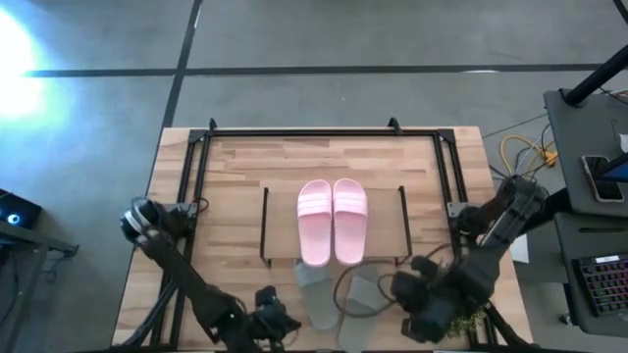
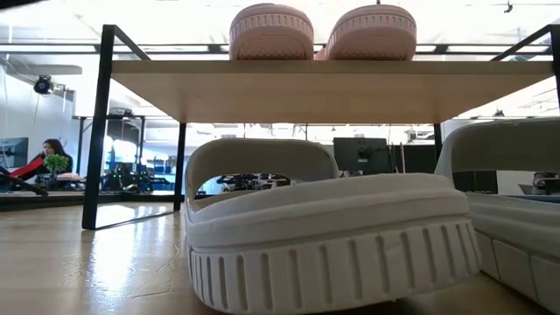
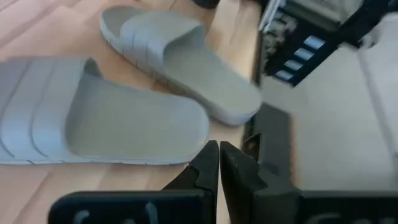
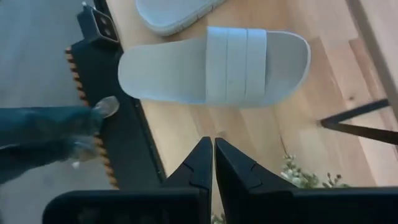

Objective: Pick and place slides into the shelf
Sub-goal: Adjust the gray slides under the shelf

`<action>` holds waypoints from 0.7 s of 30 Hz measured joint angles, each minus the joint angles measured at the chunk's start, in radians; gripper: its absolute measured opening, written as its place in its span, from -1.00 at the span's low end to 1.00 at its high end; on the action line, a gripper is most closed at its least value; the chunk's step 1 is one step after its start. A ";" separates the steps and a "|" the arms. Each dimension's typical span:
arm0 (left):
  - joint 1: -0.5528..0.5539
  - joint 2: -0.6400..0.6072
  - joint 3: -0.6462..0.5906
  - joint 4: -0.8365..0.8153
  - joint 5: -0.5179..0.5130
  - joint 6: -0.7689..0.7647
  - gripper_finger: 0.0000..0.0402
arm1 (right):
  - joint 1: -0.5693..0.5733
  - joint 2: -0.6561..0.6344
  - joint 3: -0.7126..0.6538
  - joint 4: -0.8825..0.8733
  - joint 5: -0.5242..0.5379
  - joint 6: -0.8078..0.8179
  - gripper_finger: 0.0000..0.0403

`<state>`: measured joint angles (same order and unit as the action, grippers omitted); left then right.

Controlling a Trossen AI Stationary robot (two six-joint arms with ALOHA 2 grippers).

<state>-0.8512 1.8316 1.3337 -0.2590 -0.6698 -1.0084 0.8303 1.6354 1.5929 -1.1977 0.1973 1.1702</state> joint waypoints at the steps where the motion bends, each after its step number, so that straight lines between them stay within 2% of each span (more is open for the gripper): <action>1: -0.002 0.032 0.023 -0.022 -0.008 0.000 -1.00 | 0.014 0.013 0.000 0.003 0.022 0.000 -0.95; 6: 0.008 0.179 0.124 -0.198 -0.040 -0.097 -1.00 | 0.069 0.077 0.000 0.097 0.093 -0.001 -0.95; 10: 0.030 0.237 0.173 -0.379 -0.138 -0.329 -1.00 | 0.089 0.128 0.000 0.265 0.093 -0.083 -0.95; 12: 0.046 0.251 0.170 -0.395 -0.158 -0.391 -1.00 | 0.090 0.154 0.000 0.326 0.091 -0.126 -0.95; 21: 0.141 0.272 0.126 -0.405 -0.148 -0.372 -1.00 | 0.081 0.201 0.000 0.362 0.092 -0.147 -0.95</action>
<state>-0.7098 2.1033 1.4595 -0.6645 -0.8176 -1.3806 0.9115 1.8362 1.5929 -0.8361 0.2890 1.0227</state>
